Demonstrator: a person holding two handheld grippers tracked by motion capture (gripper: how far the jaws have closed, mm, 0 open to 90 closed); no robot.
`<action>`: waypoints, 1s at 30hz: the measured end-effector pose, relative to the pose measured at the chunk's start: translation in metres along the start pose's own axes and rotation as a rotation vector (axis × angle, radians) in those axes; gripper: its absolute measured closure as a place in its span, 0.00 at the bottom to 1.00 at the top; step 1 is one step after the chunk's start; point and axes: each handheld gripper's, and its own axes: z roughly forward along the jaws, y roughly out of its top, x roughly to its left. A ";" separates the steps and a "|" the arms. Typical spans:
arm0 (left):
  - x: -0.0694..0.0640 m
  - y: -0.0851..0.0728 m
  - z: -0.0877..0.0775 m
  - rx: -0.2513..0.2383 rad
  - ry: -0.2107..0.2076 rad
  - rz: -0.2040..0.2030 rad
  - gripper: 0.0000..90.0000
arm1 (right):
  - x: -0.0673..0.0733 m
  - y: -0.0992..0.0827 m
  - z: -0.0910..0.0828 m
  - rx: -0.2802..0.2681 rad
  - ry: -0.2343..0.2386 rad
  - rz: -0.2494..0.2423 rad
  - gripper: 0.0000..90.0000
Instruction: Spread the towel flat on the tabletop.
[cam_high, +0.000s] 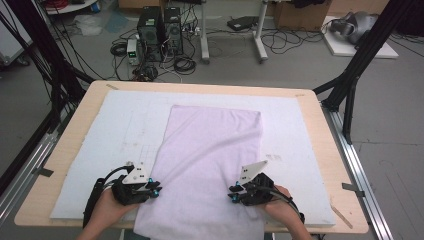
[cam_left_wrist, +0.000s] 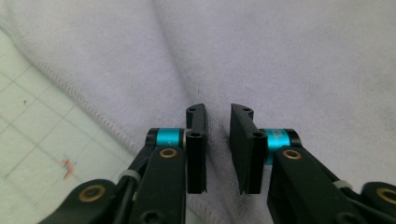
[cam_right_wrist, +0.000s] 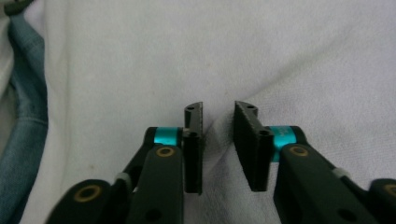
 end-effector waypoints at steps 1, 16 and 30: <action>-0.001 -0.001 -0.001 -0.001 0.010 0.006 0.96 | -0.001 -0.001 -0.001 -0.001 0.014 0.003 0.95; -0.033 -0.016 -0.030 -0.012 0.011 0.022 0.84 | 0.023 -0.010 -0.028 -0.078 0.076 -0.050 0.81; -0.026 -0.018 -0.019 -0.014 0.018 0.010 0.95 | 0.024 -0.030 -0.020 -0.026 0.118 -0.050 0.99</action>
